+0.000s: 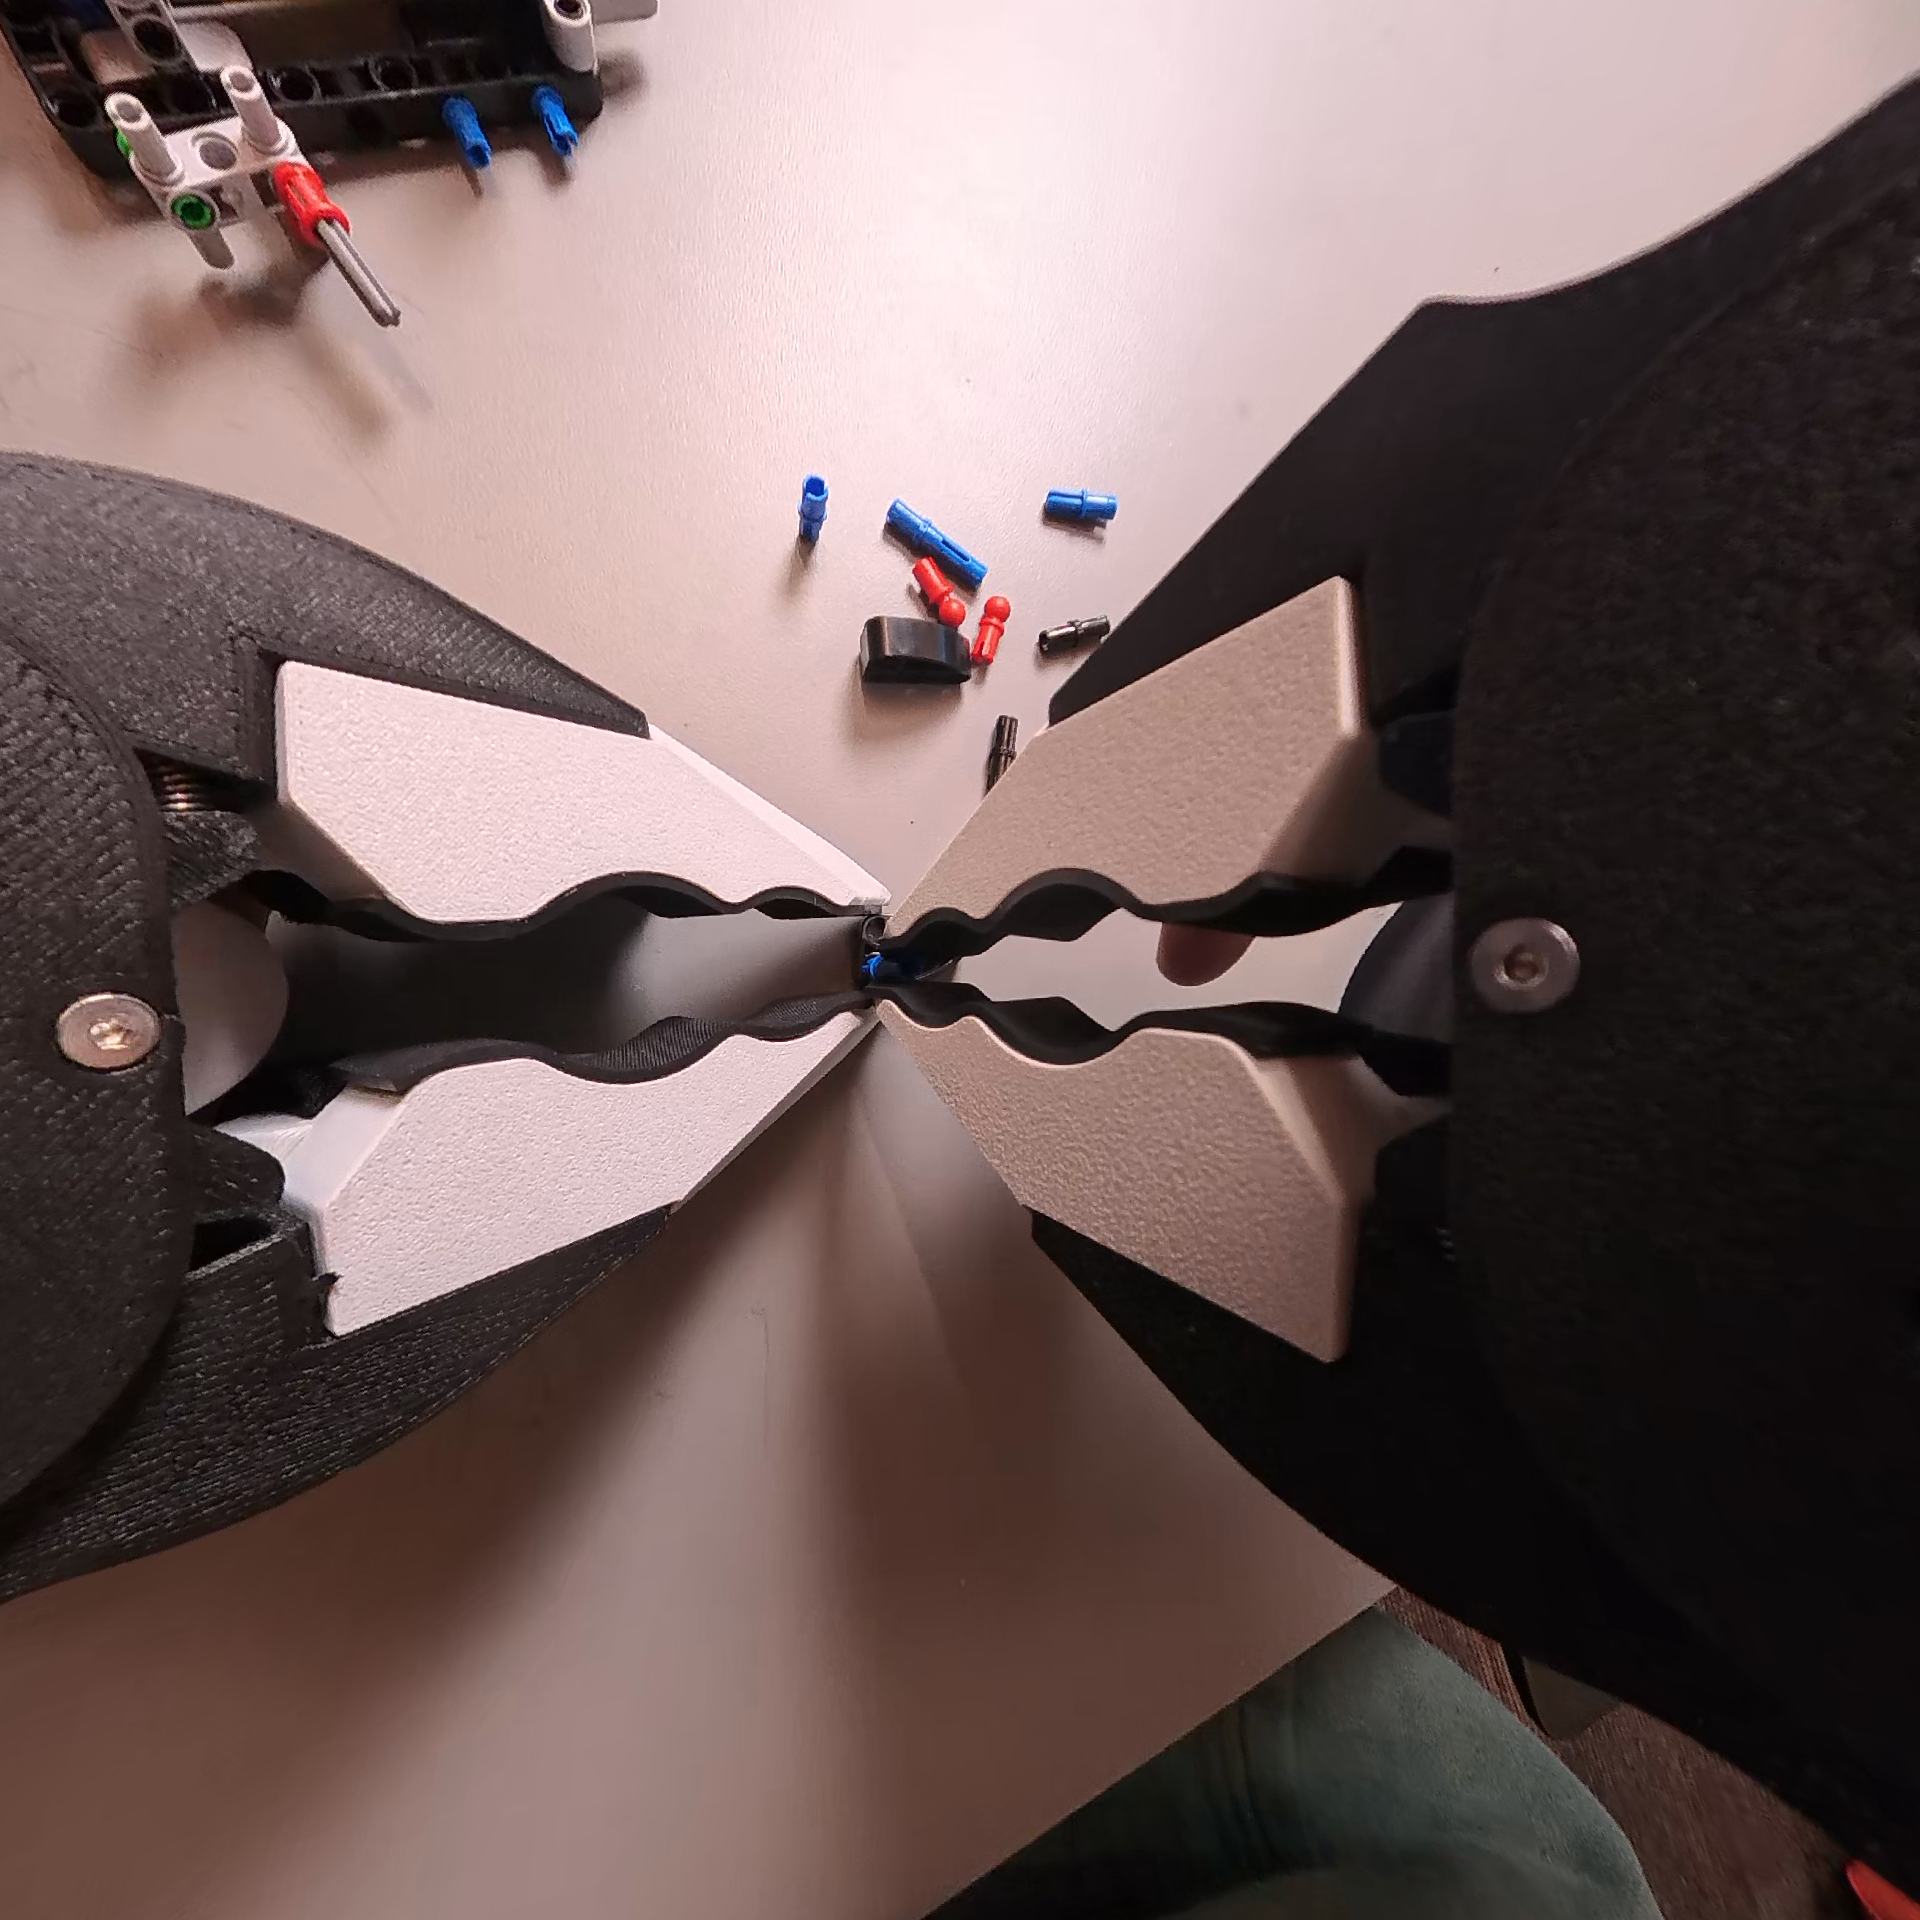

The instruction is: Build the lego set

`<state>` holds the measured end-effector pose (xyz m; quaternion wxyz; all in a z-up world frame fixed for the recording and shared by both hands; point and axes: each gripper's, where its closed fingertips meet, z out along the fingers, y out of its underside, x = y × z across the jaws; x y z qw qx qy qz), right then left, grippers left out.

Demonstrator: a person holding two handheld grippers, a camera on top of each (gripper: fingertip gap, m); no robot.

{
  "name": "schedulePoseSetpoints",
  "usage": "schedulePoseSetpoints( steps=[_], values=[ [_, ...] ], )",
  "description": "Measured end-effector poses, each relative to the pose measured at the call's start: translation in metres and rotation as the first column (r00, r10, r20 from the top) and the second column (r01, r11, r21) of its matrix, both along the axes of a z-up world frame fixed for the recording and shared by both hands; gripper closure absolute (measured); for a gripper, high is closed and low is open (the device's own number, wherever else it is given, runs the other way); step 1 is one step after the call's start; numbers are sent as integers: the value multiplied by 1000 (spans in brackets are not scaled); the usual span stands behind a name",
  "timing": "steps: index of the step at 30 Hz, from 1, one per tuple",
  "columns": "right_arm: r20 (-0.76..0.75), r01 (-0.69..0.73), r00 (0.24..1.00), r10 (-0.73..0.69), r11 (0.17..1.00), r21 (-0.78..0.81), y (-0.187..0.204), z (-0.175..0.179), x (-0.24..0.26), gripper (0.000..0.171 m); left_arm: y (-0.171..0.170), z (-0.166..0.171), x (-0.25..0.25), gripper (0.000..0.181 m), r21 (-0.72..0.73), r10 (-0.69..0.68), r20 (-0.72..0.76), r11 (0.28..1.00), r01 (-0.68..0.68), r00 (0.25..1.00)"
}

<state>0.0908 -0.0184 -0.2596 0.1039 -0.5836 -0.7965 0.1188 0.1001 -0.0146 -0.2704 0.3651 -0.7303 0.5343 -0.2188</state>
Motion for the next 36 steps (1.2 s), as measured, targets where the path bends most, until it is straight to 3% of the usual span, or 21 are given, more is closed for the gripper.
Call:
schedulePoseSetpoints(
  steps=[33, 36],
  values=[
    [12, -73, 997, 74, 995, -67, -1, -4, -3, 170, -1, 0, -2, 167, -20, -6, 11, 1000, 7, 1000],
    [21, -72, 997, 74, 994, -81, -2, -4, -4, 170, -10, 0, -3, 150, -51, -49, 20, 997, 50, 999]
  ],
)
